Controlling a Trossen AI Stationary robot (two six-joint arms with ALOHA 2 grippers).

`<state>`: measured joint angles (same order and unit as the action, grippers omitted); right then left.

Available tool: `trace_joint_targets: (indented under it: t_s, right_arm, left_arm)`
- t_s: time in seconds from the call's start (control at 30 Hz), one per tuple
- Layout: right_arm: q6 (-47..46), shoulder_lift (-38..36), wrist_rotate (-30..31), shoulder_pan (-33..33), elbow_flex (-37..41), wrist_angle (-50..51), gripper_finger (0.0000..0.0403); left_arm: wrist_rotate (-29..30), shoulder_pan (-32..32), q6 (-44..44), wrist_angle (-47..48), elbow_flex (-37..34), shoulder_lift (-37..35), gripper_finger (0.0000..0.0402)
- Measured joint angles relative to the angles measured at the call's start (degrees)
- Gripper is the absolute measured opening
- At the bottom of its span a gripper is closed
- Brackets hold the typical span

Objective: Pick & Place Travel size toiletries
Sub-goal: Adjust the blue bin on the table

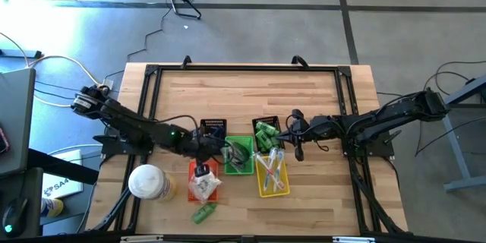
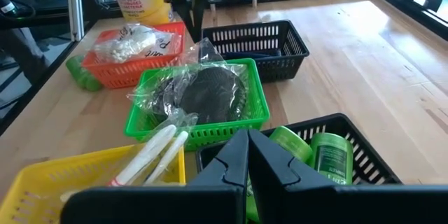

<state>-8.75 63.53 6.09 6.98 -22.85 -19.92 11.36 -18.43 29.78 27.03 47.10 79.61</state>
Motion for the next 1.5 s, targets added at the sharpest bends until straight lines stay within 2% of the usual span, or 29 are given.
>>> trace_joint_targets:
  t_s: [0.13, 0.43, 0.73, 0.87, 1.17, 1.5]
  right_arm:
    - [0.0, 0.0, 0.0, 0.0, 0.0, 0.0, 0.0003]
    - [1.1, 0.0, 1.4, 0.0, 0.0, 0.1, 0.0003]
    - [1.1, 0.0, 1.5, 0.0, 0.0, 0.0, 0.0003]
    - [1.3, 0.0, 1.5, 0.0, 0.0, 0.0, 0.0003]
    - [1.3, 0.0, 1.9, 0.0, 0.0, 0.0, 0.0003]
    - [1.2, 0.0, 1.0, 0.0, 0.0, 0.1, 0.0003]
  left_arm:
    - [-2.1, 0.9, -1.1, -0.4, -0.2, 0.0, 0.0000]
    - [-2.2, 0.9, -1.1, -0.1, -0.5, 0.5, 0.0000]
    - [-1.0, 0.9, 1.7, -0.9, -3.8, 0.5, 0.0000]
    - [0.9, 1.0, 0.2, -2.0, -3.8, 0.5, 0.0000]
    - [1.1, 7.3, -4.4, -2.8, -3.8, 0.5, 0.0000]
    - [-3.7, 12.1, -8.5, -4.9, -3.7, 0.3, 0.0000]
